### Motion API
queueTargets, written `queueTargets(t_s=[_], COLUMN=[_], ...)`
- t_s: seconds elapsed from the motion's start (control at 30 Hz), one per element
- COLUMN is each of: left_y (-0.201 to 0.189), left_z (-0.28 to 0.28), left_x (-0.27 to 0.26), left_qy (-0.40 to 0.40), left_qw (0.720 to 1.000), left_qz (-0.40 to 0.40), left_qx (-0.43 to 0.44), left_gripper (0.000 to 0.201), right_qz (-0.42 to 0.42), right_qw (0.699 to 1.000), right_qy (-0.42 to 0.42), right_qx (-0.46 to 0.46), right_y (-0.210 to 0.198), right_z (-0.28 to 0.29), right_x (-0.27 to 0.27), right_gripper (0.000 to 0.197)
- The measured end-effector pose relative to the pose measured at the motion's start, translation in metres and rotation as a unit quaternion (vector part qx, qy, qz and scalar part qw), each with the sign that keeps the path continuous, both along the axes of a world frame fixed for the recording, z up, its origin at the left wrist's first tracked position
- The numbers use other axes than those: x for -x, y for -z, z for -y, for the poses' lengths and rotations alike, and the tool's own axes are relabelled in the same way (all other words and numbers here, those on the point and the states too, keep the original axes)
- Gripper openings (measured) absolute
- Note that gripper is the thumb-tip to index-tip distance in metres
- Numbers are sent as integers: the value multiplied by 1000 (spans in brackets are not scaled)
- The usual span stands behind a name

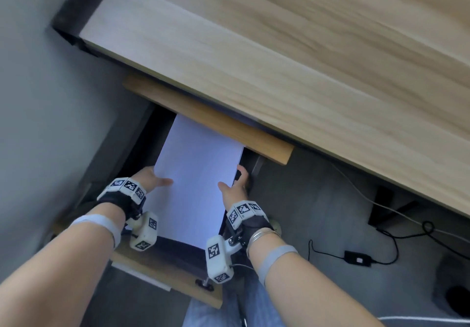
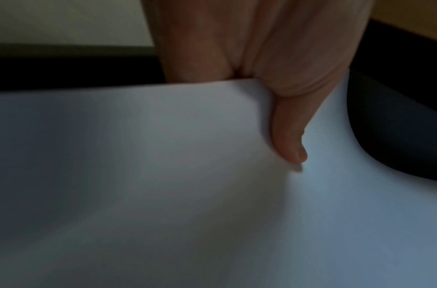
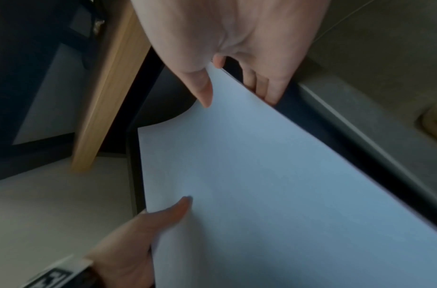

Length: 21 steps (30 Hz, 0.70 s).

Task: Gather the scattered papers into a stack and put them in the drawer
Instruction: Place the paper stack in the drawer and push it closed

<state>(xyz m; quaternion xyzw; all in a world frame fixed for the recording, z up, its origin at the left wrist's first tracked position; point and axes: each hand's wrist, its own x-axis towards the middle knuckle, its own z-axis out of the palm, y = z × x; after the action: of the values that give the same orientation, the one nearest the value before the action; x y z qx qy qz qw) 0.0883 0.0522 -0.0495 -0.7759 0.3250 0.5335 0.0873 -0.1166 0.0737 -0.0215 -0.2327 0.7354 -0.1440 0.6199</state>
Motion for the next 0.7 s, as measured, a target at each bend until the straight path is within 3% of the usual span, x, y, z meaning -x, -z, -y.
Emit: queueTargets(t_s=[0.13, 0.27, 0.5, 0.7], left_y=[19, 33, 47, 56], left_z=[15, 25, 36, 36], left_x=[4, 9, 22, 26], left_qy=[13, 10, 6, -16], left_qw=[1000, 1000, 1000, 1000], left_qz=[-16, -14, -18, -2], left_qx=[8, 10, 21, 19], left_gripper=[53, 52, 47, 51], right_qz=[-14, -21, -44, -34], right_qw=[1000, 999, 998, 998], right_qy=[-10, -10, -39, -46], right_qx=[-12, -34, -10, 7], right_y=[13, 22, 16, 14], right_z=[10, 19, 26, 31], right_x=[-6, -6, -4, 10], right_gripper=[55, 60, 70, 66])
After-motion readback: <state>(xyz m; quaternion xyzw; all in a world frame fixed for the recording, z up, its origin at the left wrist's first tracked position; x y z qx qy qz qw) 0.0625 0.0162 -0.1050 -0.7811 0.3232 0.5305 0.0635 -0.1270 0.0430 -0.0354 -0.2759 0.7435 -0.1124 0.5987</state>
